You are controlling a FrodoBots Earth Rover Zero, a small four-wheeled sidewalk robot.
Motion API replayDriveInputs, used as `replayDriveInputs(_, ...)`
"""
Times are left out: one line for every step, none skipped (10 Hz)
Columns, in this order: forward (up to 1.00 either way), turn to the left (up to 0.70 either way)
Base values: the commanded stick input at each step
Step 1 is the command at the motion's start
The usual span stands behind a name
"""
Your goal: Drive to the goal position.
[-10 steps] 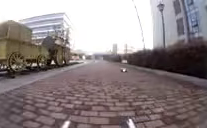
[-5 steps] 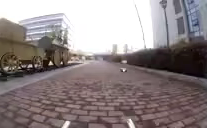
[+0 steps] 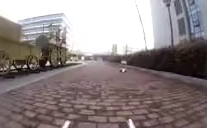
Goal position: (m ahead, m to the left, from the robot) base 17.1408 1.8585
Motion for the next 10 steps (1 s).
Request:
replayDriveInputs(0.70, 0.00)
replayDriveInputs(0.70, 0.00)
replayDriveInputs(0.70, 0.00)
replayDriveInputs(0.70, 0.00)
replayDriveInputs(0.70, 0.00)
replayDriveInputs(0.70, 0.00)
replayDriveInputs(0.70, 0.00)
replayDriveInputs(0.70, 0.00)
replayDriveInputs(0.70, 0.00)
replayDriveInputs(0.70, 0.00)
